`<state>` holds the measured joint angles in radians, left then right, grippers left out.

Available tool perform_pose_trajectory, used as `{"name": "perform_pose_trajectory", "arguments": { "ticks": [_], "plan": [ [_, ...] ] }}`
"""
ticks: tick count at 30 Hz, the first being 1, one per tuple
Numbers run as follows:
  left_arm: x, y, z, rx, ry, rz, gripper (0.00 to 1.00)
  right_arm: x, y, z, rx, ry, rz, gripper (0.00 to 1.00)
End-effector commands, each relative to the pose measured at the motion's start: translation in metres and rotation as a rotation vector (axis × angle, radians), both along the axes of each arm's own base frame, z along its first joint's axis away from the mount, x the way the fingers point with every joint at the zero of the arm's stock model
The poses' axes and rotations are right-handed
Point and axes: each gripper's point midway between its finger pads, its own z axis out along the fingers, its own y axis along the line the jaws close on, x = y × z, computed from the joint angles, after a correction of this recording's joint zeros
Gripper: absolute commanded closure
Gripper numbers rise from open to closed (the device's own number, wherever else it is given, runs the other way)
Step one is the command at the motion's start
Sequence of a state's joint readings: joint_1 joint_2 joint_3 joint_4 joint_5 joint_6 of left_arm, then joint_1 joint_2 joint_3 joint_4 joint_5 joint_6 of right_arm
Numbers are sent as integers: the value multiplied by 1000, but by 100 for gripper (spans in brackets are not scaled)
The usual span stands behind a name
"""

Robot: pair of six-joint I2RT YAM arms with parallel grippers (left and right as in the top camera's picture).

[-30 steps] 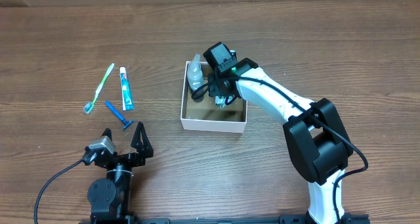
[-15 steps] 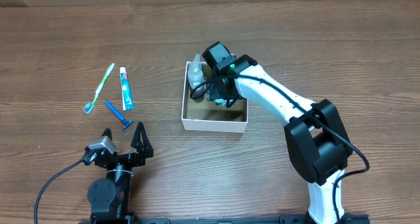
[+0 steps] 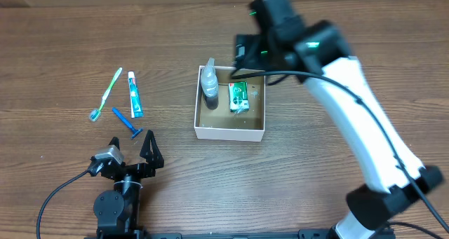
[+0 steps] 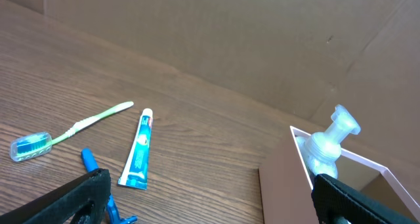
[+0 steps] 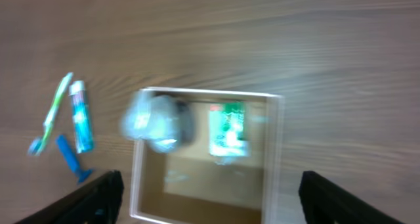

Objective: Pack container

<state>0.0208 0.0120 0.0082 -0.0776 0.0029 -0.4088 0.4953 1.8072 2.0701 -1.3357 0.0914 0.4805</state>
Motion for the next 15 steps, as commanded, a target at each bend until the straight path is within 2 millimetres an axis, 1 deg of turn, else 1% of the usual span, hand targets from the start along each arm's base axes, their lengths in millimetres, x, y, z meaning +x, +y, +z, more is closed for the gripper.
{"name": "perform_pose_trajectory", "arguments": {
  "ticks": [1,2,4,7,8,11,15],
  "plan": [
    [0,3,0,24,-3,12,0,12,-81,5,-102,-5,-264,3],
    [0,3,0,24,-3,12,0,12,-100,2,-113,21,-308,2],
    [0,3,0,24,-3,12,0,11,-131,-4,-113,63,-377,0],
    [0,3,0,24,-4,12,0,8,-174,-9,-67,121,-478,0],
    [0,3,0,24,-3,12,0,7,-186,-10,-42,140,-497,0],
    [0,3,0,24,-3,11,0,3,-209,-12,-16,168,-513,0],
    [0,4,0,29,-3,20,0,-6,-238,-15,-20,196,-589,0]
  ]
}}
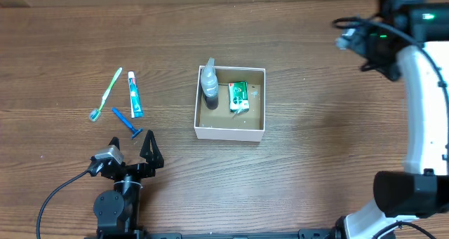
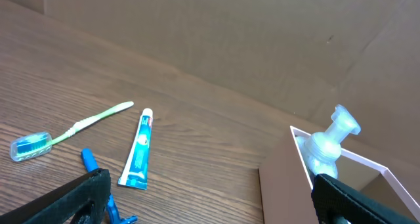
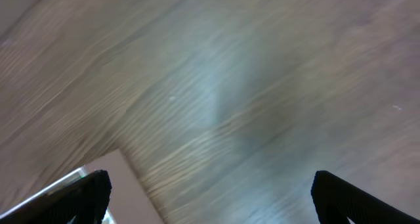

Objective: Pack container

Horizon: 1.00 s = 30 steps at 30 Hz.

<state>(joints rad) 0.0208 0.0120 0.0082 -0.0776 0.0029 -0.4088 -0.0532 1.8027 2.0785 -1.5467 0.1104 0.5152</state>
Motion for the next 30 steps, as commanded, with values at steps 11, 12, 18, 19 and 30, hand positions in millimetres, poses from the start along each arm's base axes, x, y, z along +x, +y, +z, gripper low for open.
{"name": "perform_pose_trajectory", "arguments": {
  "ticks": [11,12,18,19,30],
  "plan": [
    [-8,-19,35,-101,5,-102,0,-9,-21,2,26,10,-41,0],
    [-8,-18,43,-92,2,-99,0,-9,-21,2,26,10,-41,0],
    [15,-18,94,-37,154,-107,0,-9,-21,2,26,10,-41,0],
    [22,-21,99,-21,188,-128,0,-9,-21,2,26,10,-41,0],
    [94,-31,87,223,859,-384,0,-9,-21,2,26,10,-41,0]
  ]
}}
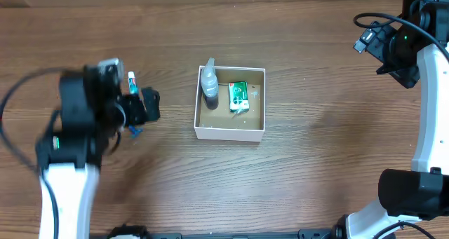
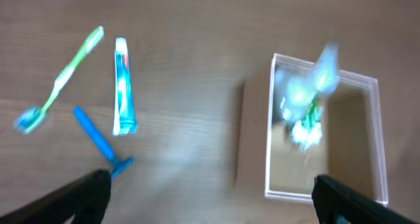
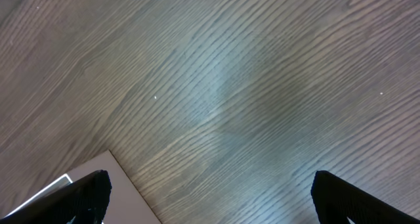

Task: Pack container
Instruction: 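Reach left gripper to the blue toothpaste tube and grasp it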

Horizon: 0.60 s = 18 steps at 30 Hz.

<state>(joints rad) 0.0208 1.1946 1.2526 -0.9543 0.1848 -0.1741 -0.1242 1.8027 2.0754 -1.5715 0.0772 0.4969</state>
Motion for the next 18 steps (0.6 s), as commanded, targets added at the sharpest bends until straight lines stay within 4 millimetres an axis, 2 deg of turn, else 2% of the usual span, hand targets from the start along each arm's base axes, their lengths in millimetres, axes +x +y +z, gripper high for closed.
{"name": "perform_pose_trajectory", "arguments": {
  "ticks": [1,3,10,14,18],
  "plan": [
    [29,-1,-6,71,91,-138,0,0,-1,5,-2,-17,1,0],
    [42,-1,-28,62,161,-141,0,0,-1,5,-2,-17,1,0],
    [61,1,-105,50,360,-152,0,0,-1,5,-2,-17,1,0],
    [77,12,-129,33,384,-93,0,0,-1,5,-2,-17,1,0],
    [100,31,-134,53,330,13,0,0,-1,5,-2,-17,1,0]
  ]
}}
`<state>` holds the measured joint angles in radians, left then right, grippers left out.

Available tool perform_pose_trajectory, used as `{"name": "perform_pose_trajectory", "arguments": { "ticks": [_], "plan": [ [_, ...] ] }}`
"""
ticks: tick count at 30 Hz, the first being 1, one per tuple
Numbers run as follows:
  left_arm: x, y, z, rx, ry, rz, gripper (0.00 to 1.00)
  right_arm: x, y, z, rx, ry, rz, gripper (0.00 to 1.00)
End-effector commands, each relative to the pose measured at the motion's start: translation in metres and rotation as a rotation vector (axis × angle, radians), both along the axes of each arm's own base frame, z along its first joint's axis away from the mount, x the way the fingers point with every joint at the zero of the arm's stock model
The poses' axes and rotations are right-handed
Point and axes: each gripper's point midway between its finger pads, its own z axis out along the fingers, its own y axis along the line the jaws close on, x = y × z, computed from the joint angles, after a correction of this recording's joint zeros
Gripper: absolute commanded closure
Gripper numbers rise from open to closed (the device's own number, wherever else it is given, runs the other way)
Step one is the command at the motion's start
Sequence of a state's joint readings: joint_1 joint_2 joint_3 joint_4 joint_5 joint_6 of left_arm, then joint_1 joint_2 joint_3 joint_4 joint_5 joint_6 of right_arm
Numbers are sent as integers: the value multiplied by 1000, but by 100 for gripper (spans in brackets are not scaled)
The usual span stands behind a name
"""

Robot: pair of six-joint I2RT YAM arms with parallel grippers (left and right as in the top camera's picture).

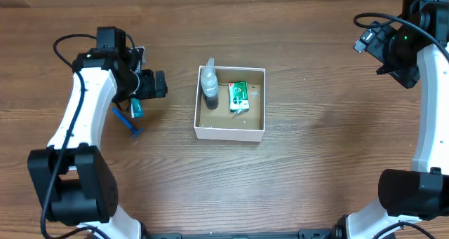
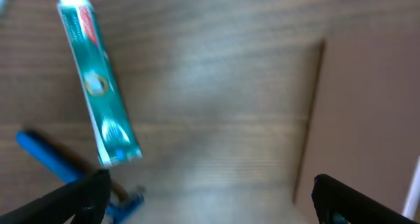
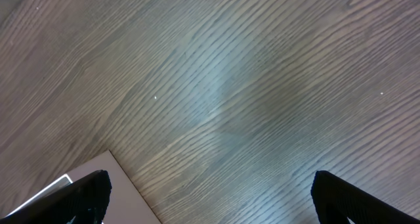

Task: Pack container
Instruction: 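Reach left gripper to the blue toothpaste tube and grasp it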

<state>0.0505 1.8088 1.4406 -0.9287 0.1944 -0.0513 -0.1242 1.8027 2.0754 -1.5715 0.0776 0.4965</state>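
Observation:
A white box [image 1: 229, 132] stands mid-table with a pump bottle [image 1: 209, 81] and a green packet [image 1: 239, 97] inside. Left of it lie a teal toothpaste tube [image 2: 98, 86] and a blue razor [image 1: 126, 121]; the toothbrush is hidden under my left arm. My left gripper [image 2: 210, 204] hangs open low over the wood between the toothpaste and the box wall [image 2: 367, 119], holding nothing. The left wrist view is blurred. My right gripper [image 3: 210, 201] is open and empty, high at the far right back, with only a corner of the box [image 3: 111, 184] in its view.
Bare wood surrounds the box on the right and front. A cardboard wall edges the back of the table. The right arm's cable [image 1: 368, 18] loops near the back right corner.
My left gripper has come down closer to the table: the toothpaste and razor now loom large, and the toothbrush has left its view. The right arm has not moved.
My right gripper was open over the box, the left parked at the front edge. Then the right arm stood away at the far right back. Later the left arm was up over the toiletries, and now it is low beside the toothpaste.

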Motion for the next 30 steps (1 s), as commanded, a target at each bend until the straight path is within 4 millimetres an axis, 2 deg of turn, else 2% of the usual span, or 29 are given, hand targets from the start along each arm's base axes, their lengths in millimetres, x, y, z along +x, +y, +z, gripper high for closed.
{"name": "perform_pose_trajectory", "arguments": {
  "ticks": [1,3,5,9,15,19,23,30],
  "plan": [
    [21,28,5,72,-64,133,0,0,-1,5,-2,-17,1,0],
    [29,45,4,151,-86,211,0,0,-1,5,-2,-17,1,0],
    [34,52,0,184,-95,237,0,0,-1,5,-2,-17,1,0],
    [40,54,-15,191,-81,240,1,0,-1,5,-2,-17,1,0],
    [43,55,-52,198,-21,236,2,0,-1,5,-2,-17,1,0],
    [46,55,-63,198,-12,234,2,0,-1,5,-2,-17,1,0],
    [48,53,-73,197,-5,230,6,0,-1,5,-2,-17,1,0],
    [50,54,-83,198,5,229,23,0,-1,5,-2,-17,1,0]
  ]
}}
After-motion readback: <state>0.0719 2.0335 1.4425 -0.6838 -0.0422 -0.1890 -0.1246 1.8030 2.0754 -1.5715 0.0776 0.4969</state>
